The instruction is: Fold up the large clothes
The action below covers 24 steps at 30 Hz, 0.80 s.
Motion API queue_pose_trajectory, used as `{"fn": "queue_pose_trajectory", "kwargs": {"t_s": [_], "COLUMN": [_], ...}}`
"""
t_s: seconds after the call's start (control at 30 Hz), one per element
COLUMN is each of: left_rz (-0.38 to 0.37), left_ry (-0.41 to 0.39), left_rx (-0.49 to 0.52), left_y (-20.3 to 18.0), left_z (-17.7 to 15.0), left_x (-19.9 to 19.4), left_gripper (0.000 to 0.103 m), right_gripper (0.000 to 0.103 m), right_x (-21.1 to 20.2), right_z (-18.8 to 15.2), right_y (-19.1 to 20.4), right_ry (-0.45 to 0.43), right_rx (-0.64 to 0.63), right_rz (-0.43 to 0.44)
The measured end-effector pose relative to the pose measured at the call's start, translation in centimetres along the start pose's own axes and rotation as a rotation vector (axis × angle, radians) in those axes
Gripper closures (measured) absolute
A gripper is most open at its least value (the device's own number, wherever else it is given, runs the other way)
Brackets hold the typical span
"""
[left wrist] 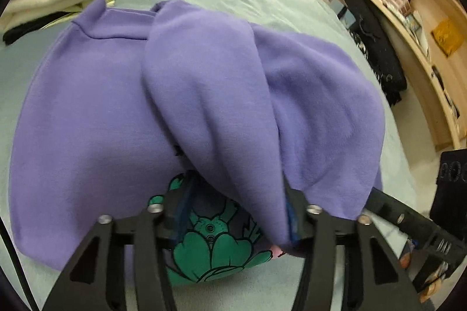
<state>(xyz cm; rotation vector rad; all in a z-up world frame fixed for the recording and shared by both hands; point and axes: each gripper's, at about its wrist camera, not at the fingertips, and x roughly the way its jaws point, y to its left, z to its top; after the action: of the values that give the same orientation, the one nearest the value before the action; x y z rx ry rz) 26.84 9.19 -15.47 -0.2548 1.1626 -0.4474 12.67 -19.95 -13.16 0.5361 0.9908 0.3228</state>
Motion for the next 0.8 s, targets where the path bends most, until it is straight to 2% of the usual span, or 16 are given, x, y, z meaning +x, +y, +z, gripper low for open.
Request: {"fn": "queue_pose_trajectory", "kwargs": {"t_s": [0.23,0.4,0.53,0.63,0.67,0.7,0.73,0.77,0.8], "left_rz": [-0.117,-0.193,-0.226,-0.223,-0.210,-0.184,-0.174,-0.170,-0.144], "left_ry": [-0.035,-0.080,-0.086,-0.078,-0.089,-0.105,-0.107,-0.106,-0.108], "left_rx": [-0.108,-0.144,-0.180,-0.188,-0.188,-0.188,-0.186,-0.188,-0.193], "left_y": [4.8,6.7,7.8,7.6,7.0,6.8,6.7,6.4,6.2], "left_z": [1.2,1.5,2.0,2.1,2.3,2.3,2.1,2.2,2.2], "left_x": [-2.6,-3.5,-2.7,-1.5,-1.1,-1.2,-1.4,-1.4,-1.5], "left_gripper": [0.033,0.031,0.030,0.030,0.036,0.044,0.066,0.083,0.086], "right_gripper": [0.051,0.051,0.051,0.051,0.052,0.069,0.092,0.092,0.092], "right_x": [0.2,1.0,2.0,2.9,3.1,3.2,3.4,3.4,3.2], "right_z": [2.1,2.8,3.5,3.9,3.9,3.9,3.9,3.9,3.7], "right_y": [0.5,1.5,1.9,1.9,1.9,2.0,2.2,2.5,2.4], "right_ry": [-0.038,-0.049,-0.054,-0.056,-0.061,-0.068,-0.070,-0.066,-0.072], "right_rx": [0.072,0.094,0.088,0.086,0.077,0.055,0.030,0.011,0.007], "right_rz": [0.090,0.166,0.145,0.112,0.095,0.065,0.025,-0.007,-0.015]}}
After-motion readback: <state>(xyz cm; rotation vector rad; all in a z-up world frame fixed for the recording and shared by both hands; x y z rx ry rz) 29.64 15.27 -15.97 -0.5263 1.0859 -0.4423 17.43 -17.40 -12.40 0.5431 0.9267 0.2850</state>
